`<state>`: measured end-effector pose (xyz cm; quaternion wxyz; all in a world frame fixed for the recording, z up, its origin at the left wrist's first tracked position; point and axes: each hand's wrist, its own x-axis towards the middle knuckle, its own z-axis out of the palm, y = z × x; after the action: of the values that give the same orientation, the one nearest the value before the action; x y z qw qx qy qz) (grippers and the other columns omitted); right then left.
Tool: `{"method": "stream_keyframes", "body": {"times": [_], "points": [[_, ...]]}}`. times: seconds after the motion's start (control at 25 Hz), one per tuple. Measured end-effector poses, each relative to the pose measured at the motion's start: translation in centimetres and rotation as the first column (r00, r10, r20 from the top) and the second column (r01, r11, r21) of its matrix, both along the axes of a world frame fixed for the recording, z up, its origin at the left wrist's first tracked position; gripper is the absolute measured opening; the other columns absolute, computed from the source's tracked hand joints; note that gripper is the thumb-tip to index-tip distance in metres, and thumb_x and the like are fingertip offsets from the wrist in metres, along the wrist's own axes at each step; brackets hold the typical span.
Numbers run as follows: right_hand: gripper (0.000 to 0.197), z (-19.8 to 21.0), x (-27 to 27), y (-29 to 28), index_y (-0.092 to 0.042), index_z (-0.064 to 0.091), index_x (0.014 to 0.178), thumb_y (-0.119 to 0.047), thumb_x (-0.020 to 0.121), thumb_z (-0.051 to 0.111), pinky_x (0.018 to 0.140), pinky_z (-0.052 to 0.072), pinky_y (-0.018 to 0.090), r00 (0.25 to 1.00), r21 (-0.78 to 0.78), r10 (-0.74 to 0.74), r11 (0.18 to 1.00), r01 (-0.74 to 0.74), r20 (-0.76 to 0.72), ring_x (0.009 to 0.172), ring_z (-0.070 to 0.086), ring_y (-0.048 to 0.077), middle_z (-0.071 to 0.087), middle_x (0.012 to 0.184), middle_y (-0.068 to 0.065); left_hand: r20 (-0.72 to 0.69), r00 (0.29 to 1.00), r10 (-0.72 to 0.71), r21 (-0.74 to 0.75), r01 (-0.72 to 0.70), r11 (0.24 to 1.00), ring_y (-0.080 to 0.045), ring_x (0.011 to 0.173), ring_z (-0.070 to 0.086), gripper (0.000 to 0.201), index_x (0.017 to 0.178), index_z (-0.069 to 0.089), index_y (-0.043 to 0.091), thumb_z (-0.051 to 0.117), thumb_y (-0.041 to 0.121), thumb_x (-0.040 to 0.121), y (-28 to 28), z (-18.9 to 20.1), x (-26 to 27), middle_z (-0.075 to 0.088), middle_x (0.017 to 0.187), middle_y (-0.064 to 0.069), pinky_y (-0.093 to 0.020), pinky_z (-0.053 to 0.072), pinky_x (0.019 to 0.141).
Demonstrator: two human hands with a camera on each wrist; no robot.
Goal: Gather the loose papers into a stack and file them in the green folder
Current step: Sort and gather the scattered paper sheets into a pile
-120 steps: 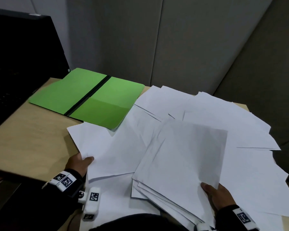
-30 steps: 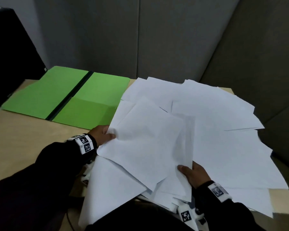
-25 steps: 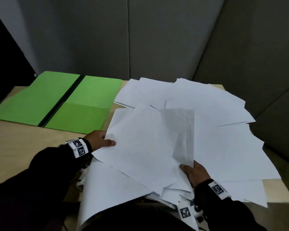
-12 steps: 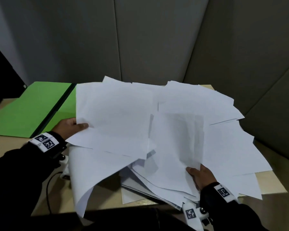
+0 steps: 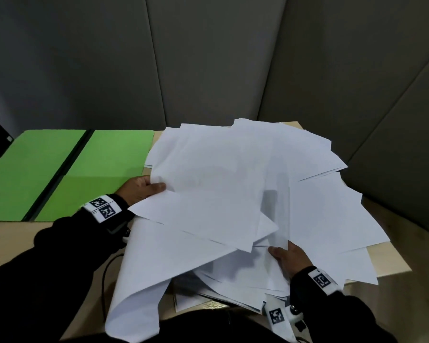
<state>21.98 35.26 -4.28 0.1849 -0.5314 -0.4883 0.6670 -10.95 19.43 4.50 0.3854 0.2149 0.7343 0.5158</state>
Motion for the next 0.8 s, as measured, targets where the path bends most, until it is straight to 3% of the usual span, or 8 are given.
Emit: {"method": "stream_keyframes", "body": {"times": [0.16, 0.28, 0.36, 0.44, 0.52, 0.6, 0.72, 0.8], "points": [[0.021, -0.2, 0.1, -0.1, 0.006, 0.063, 0.1, 0.007, 0.081, 0.056, 0.051, 0.051, 0.024, 0.999, 0.011, 0.017, 1.0, -0.017, 0.052, 0.047, 0.062, 0.018, 0.068, 0.053, 0.0, 0.051, 0.998, 0.045, 0.088, -0.049, 0.995, -0.001, 0.049, 0.065, 0.031, 0.068, 0.072, 0.014, 0.054, 0.003, 0.091, 1.5, 0.5, 0.0, 0.071, 0.056, 0.008, -0.012, 0.053, 0.05], [0.017, 0.8, 0.2, 0.0, 0.007, 0.06, 0.101, 0.005, 0.086, 0.051, 0.046, 0.045, 0.016, 0.994, 0.029, 0.025, 0.999, -0.028, 0.103, 0.055, 0.05, 0.021, 0.059, 0.075, 0.013, -0.002, 0.999, -0.051, -0.019, 0.051, 0.999, -0.001, 0.051, 0.066, 0.031, 0.066, 0.075, 0.016, 0.06, 0.004, 0.09, 2.2, -0.1, 0.2, 0.071, 0.058, 0.008, -0.012, 0.053, 0.053], [0.023, 0.7, 0.3, 0.3, 0.005, 0.058, 0.111, -0.004, 0.09, 0.051, 0.061, 0.047, 0.019, 0.995, -0.02, -0.011, 1.0, 0.013, 0.097, 0.069, 0.052, 0.021, 0.055, 0.093, 0.01, -0.153, 0.95, -0.273, -0.244, 0.231, 0.942, -0.004, 0.061, 0.066, 0.019, 0.081, 0.072, 0.01, 0.072, 0.029, 0.08, 2.6, -0.7, 0.7, 0.073, 0.068, 0.007, -0.015, 0.053, 0.064], [0.038, 0.2, 0.3, 0.9, 0.006, 0.057, 0.118, -0.019, 0.09, 0.055, 0.083, 0.046, 0.028, 0.995, -0.078, -0.053, 0.995, 0.06, 0.089, 0.088, 0.055, 0.022, 0.058, 0.101, 0.009, -0.238, 0.823, -0.515, -0.48, 0.362, 0.799, -0.018, 0.085, 0.067, 0.068, 0.098, 0.069, 0.001, 0.068, 0.055, 0.057, 3.3, -2.2, 1.1, 0.073, 0.094, -0.007, -0.03, 0.053, 0.084], [0.05, -0.1, 0.2, 0.8, 0.001, 0.062, 0.114, -0.039, 0.085, 0.059, 0.099, 0.044, 0.039, 0.981, -0.124, -0.177, 0.975, 0.185, 0.079, 0.099, 0.06, 0.029, 0.063, 0.105, 0.014, -0.26, 0.746, -0.614, -0.592, 0.379, 0.711, -0.027, 0.101, 0.065, 0.077, 0.105, 0.067, -0.001, 0.062, 0.057, 0.054, 4.0, -3.3, 2.0, 0.07, 0.109, -0.015, -0.037, 0.05, 0.092], [0.054, 0.3, -0.2, 0.4, -0.008, 0.065, 0.106, -0.053, 0.075, 0.065, 0.106, 0.038, 0.04, 0.981, -0.144, -0.181, 0.971, 0.19, 0.074, 0.114, 0.057, 0.034, 0.063, 0.113, 0.014, -0.268, 0.723, -0.637, -0.628, 0.371, 0.684, -0.029, 0.103, 0.063, 0.064, 0.102, 0.066, -0.001, 0.066, 0.052, 0.067, 4.8, -4.0, 2.7, 0.068, 0.107, -0.016, -0.036, 0.048, 0.087], [0.075, 0.0, -0.4, 0.3, -0.002, 0.05, 0.128, -0.043, 0.07, 0.075, 0.102, 0.036, 0.034, 0.993, -0.096, -0.095, 0.99, 0.101, 0.067, 0.123, 0.05, 0.033, 0.053, 0.131, 0.017, -0.283, 0.721, -0.633, -0.621, 0.365, 0.694, -0.025, 0.083, 0.058, 0.044, 0.073, 0.057, 0.006, 0.067, 0.049, 0.079, 5.7, -4.2, 4.0, 0.057, 0.076, -0.004, -0.027, 0.037, 0.064], [0.067, 0.4, -0.5, 0.2, 0.006, 0.036, 0.135, -0.019, 0.082, 0.068, 0.074, 0.047, 0.023, 0.994, -0.053, -0.069, 0.996, 0.074, 0.089, 0.09, 0.058, 0.029, 0.059, 0.107, 0.016, -0.262, 0.737, -0.624, -0.637, 0.354, 0.685, -0.02, 0.073, 0.051, 0.047, 0.062, 0.048, 0.014, 0.064, 0.054, 0.08, 5.9, -3.7, 4.6, 0.049, 0.067, 0.001, -0.025, 0.032, 0.059]]}}
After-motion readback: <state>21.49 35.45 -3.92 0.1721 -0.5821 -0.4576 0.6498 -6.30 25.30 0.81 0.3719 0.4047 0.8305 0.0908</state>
